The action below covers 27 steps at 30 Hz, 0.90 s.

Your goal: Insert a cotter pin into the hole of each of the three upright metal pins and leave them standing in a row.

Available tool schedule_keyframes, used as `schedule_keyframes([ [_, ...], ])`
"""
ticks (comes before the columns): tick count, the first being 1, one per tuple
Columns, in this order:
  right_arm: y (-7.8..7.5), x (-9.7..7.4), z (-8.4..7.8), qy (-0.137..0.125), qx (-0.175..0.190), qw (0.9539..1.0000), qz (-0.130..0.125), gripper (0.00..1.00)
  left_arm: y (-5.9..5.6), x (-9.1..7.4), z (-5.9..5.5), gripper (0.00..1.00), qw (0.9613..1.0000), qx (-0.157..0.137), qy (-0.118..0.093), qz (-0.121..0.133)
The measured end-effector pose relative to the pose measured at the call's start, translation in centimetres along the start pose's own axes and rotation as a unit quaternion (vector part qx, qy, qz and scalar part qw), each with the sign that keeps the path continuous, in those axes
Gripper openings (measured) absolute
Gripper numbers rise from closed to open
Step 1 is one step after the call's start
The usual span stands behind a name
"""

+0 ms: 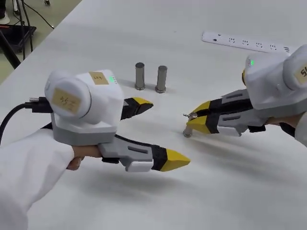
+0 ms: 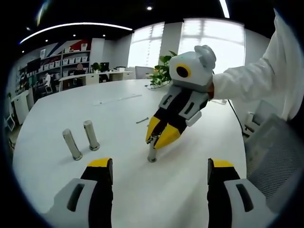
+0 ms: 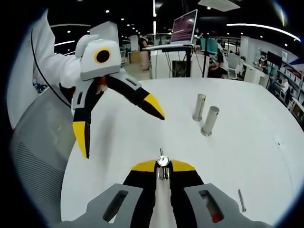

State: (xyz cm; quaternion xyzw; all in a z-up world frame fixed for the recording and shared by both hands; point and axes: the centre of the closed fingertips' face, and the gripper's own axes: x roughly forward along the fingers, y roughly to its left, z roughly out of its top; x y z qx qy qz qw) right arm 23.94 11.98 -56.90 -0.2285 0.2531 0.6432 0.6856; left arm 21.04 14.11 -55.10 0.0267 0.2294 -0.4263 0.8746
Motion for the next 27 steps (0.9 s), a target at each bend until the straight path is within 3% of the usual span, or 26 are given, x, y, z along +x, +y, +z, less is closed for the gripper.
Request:
schedule_keyframes([
  [10,0.1,0.0,0.1,-0.001,-0.006,1.0,-0.003,0.06,-0.2,0.1,0.0,0.81,1.0,-0.004,0.004,0.001],
  [15,0.3,-0.2,0.0,-0.005,-0.002,1.0,-0.006,0.15,-0.2,-0.1,0.1,0.82,1.0,-0.008,0.002,0.003],
  [21,0.9,-1.5,1.2,-0.04,0.009,0.999,-0.017,0.28,-0.1,-0.6,0.8,0.82,0.9998,-0.018,-0.01,0.007],
  [27,1.6,-3.1,1.6,-0.058,0.025,0.9975,-0.031,0.33,-0.4,-1.0,1.8,0.83,0.9995,-0.019,-0.021,0.012],
])
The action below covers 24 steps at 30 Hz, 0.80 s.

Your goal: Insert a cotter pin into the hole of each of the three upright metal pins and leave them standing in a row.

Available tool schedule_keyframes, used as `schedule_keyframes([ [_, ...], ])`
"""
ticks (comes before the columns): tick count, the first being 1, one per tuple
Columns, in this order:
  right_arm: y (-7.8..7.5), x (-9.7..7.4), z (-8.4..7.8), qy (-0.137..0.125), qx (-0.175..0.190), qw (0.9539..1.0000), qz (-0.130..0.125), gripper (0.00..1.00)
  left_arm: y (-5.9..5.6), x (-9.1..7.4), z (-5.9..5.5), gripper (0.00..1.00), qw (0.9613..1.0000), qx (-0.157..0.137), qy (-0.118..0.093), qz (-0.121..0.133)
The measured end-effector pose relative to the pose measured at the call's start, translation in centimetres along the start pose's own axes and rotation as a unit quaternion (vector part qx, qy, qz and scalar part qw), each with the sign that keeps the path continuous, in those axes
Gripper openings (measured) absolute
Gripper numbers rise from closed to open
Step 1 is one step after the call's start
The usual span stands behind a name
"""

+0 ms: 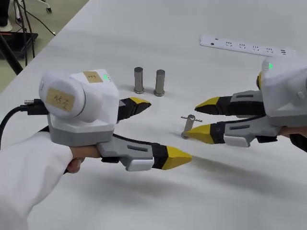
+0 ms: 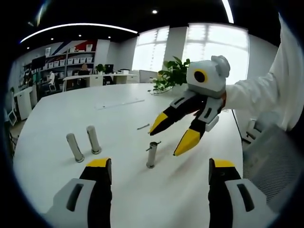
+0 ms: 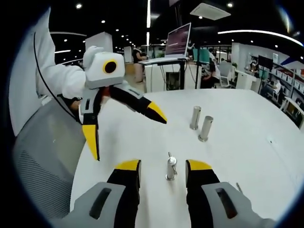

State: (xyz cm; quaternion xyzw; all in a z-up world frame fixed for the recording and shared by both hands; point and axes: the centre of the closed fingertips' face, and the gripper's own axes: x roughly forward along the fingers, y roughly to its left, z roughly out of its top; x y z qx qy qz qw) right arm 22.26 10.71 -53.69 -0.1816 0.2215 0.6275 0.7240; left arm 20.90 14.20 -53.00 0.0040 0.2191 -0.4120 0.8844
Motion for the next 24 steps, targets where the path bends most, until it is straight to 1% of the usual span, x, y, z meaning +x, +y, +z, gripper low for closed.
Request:
schedule_keyframes([
  [6,0.9,-1.2,0.4,-0.013,0.011,0.9998,-0.008,0.4,-0.3,-0.5,0.6,0.85,1.0,0.001,-0.004,0.001],
  [8,1.1,-1.7,0.5,-0.015,0.021,0.9995,-0.02,0.43,-0.3,-0.7,0.7,0.86,1.0,0.001,-0.003,0.004],
  [10,1.1,-2.1,0.6,-0.02,0.024,0.9988,-0.037,0.48,-0.3,-0.9,0.9,0.86,1.0,0.0,-0.004,0.007],
  [11,1.4,-2.4,0.6,-0.022,0.027,0.9987,-0.038,0.5,-0.3,-1.0,1.0,0.86,0.9999,-0.002,-0.006,0.009],
  [12,1.5,-2.6,0.6,-0.025,0.033,0.9983,-0.041,0.51,-0.4,-1.1,1.1,0.86,0.9999,-0.005,-0.008,0.01],
  [13,1.6,-2.9,0.7,-0.032,0.043,0.9973,-0.049,0.52,-0.5,-1.2,1.3,0.86,0.9998,-0.007,-0.012,0.011],
  [14,1.7,-3.2,0.8,-0.037,0.045,0.9969,-0.053,0.53,-0.5,-1.3,1.4,0.86,0.9998,-0.011,-0.015,0.011],
  [16,1.9,-3.9,0.9,-0.043,0.06,0.9954,-0.061,0.55,-0.9,-1.5,1.7,0.87,0.9996,-0.019,-0.022,0.007],
  [18,2.0,-4.6,1.1,-0.053,0.067,0.994,-0.069,0.57,-1.2,-1.6,1.9,0.87,0.9995,-0.021,-0.023,0.004],
  [20,2.4,-5.2,1.1,-0.053,0.067,0.9938,-0.071,0.57,-1.4,-1.7,1.8,0.87,0.9996,-0.018,-0.02,0.005],
  [22,2.5,-5.8,1.0,-0.053,0.069,0.9931,-0.079,0.59,-1.5,-1.7,1.9,0.87,0.9996,-0.019,-0.021,0.007],
  [24,2.5,-6.5,0.8,-0.057,0.078,0.9914,-0.088,0.61,-1.6,-1.8,2.0,0.87,0.9995,-0.022,-0.023,0.008],
])
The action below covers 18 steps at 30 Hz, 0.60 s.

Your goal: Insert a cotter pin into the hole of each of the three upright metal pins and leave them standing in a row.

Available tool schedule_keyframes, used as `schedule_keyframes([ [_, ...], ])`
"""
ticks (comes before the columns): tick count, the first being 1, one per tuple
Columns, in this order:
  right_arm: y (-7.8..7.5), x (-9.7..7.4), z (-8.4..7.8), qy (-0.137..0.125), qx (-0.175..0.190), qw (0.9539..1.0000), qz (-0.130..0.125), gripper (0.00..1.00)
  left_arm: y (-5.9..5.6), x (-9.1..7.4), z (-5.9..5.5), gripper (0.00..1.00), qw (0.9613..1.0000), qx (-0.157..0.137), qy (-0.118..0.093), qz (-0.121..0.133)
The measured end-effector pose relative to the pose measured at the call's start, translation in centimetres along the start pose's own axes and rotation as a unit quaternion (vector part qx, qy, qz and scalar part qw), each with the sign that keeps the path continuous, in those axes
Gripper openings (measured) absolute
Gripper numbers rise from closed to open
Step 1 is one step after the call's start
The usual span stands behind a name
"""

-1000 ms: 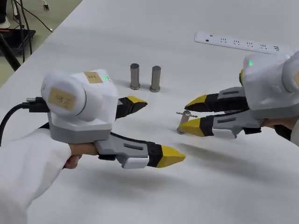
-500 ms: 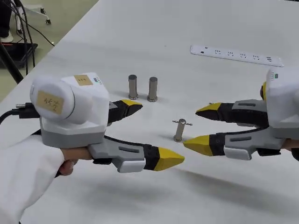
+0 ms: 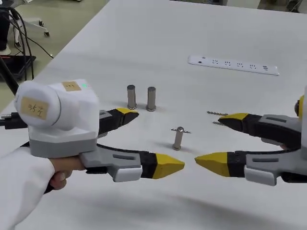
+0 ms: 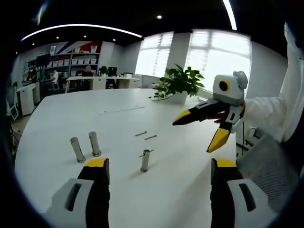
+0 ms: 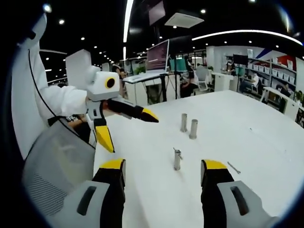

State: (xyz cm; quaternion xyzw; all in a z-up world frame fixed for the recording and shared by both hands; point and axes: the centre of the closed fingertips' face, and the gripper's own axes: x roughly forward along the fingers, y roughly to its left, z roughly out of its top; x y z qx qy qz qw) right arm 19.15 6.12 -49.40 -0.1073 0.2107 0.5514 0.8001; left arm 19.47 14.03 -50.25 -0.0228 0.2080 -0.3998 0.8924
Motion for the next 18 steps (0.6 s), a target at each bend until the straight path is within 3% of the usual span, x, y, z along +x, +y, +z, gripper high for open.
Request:
schedule_keyframes([
  [4,-0.2,-1.0,-0.7,0.002,0.028,0.9995,-0.011,0.66,-0.1,0.0,0.0,0.88,1.0,0.0,0.002,0.003],
  [7,-0.4,-1.8,-0.4,-0.036,0.058,0.9975,-0.018,0.66,-0.2,0.0,0.1,0.88,1.0,-0.005,0.003,0.004],
  [18,-1.3,-3.3,-1.9,-0.033,0.077,0.9954,-0.047,0.76,-1.0,0.2,-0.4,0.89,0.9999,-0.011,0.008,0.007],
])
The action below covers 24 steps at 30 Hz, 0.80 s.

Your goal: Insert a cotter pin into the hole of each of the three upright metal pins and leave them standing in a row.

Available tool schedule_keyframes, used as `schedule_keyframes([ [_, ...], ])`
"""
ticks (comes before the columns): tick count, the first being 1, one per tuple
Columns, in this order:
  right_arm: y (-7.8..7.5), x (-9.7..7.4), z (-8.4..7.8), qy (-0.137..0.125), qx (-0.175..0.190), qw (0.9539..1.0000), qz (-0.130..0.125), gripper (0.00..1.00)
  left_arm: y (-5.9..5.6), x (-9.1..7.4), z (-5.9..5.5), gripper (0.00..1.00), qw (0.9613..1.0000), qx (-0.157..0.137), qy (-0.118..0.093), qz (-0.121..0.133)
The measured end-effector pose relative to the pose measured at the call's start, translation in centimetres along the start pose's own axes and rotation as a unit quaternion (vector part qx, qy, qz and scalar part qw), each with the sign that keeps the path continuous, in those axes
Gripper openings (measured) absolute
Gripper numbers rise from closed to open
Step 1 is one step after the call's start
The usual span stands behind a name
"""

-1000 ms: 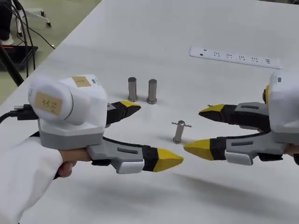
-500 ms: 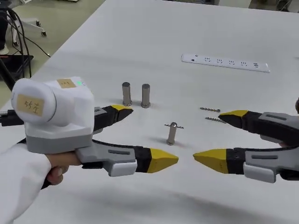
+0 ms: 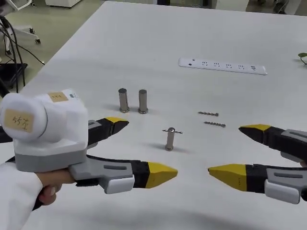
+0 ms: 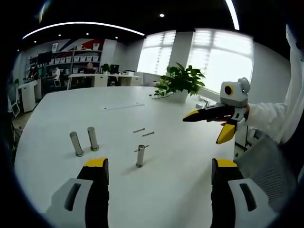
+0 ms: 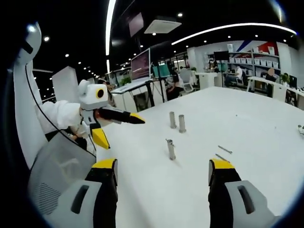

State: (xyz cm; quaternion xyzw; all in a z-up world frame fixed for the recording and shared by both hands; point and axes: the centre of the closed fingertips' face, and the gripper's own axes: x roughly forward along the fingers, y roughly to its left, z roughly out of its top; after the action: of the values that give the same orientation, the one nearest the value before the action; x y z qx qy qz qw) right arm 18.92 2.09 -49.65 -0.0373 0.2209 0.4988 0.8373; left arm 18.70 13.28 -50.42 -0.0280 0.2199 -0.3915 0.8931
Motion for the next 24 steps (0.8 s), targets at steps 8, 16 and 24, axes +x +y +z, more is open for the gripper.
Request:
schedule_keyframes([
  [8,-0.8,-0.6,-0.7,-0.002,0.015,0.9996,-0.024,0.86,0.5,-0.3,-0.5,0.89,0.9999,-0.009,0.005,0.003],
  [16,-1.4,-0.9,-0.9,-0.004,0.031,0.9984,-0.048,0.92,2.2,-0.9,-0.3,0.89,0.9998,-0.012,0.001,0.017],
  [24,-1.7,-1.6,-1.6,0.003,0.034,0.997,-0.069,0.93,4.9,-1.2,0.9,0.89,0.9994,-0.007,-0.005,0.034],
])
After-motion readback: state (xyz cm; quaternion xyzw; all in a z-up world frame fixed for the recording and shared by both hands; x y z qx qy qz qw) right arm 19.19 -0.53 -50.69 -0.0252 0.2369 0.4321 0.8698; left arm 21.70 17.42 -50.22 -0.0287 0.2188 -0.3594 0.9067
